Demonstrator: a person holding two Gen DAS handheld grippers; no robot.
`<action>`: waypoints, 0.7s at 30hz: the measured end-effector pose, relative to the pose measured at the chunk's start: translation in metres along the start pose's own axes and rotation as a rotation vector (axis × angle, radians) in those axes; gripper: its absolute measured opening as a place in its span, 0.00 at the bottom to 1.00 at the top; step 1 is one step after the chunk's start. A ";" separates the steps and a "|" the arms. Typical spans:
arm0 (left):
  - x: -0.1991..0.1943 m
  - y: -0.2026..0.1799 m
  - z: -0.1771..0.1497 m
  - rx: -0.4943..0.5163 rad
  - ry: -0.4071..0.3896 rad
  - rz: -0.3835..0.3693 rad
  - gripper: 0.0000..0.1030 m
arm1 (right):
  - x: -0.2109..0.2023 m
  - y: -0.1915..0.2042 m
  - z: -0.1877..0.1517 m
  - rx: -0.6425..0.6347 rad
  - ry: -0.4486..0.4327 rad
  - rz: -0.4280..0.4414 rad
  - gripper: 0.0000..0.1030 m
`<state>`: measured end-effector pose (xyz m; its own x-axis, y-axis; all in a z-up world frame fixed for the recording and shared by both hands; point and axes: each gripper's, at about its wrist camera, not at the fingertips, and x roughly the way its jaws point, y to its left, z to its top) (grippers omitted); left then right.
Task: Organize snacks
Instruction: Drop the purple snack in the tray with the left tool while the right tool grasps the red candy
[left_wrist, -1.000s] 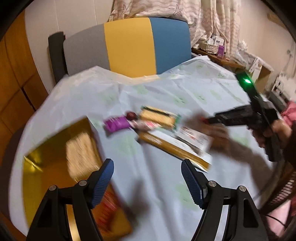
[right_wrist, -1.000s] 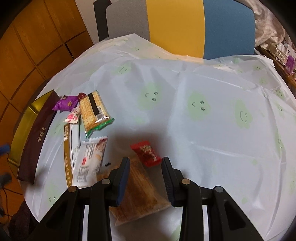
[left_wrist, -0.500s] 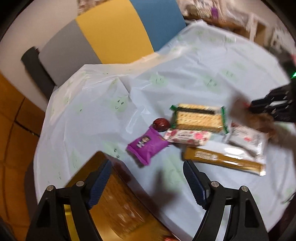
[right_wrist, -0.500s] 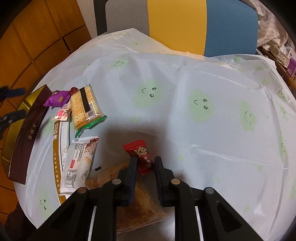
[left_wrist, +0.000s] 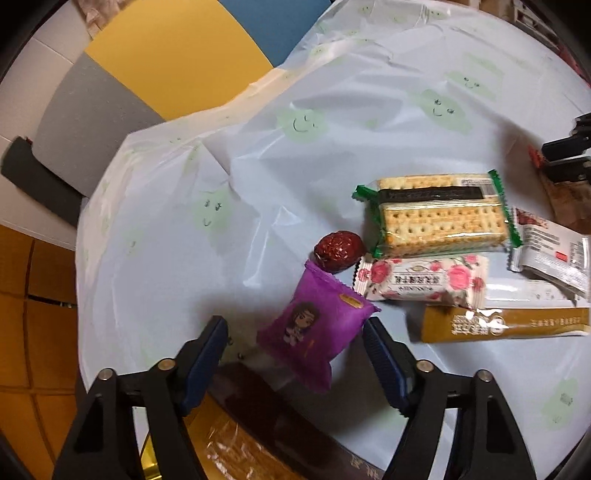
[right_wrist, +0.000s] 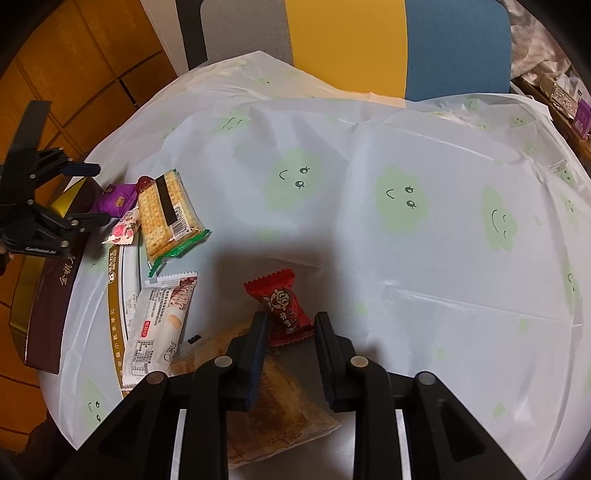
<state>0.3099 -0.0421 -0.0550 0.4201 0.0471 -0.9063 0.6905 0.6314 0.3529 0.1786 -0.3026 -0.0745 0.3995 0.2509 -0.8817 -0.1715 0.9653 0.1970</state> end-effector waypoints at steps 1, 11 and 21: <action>0.004 0.001 0.000 -0.008 0.011 -0.011 0.58 | 0.000 0.000 0.000 0.001 -0.001 -0.001 0.25; 0.001 0.003 -0.020 -0.172 -0.037 -0.104 0.33 | 0.003 0.002 -0.001 -0.026 -0.007 -0.030 0.17; -0.054 0.001 -0.047 -0.391 -0.179 -0.222 0.29 | 0.001 0.001 -0.003 -0.032 -0.015 -0.023 0.17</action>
<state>0.2606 -0.0072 -0.0169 0.4063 -0.2337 -0.8833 0.5165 0.8562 0.0110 0.1761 -0.3018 -0.0770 0.4173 0.2297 -0.8793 -0.1908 0.9681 0.1623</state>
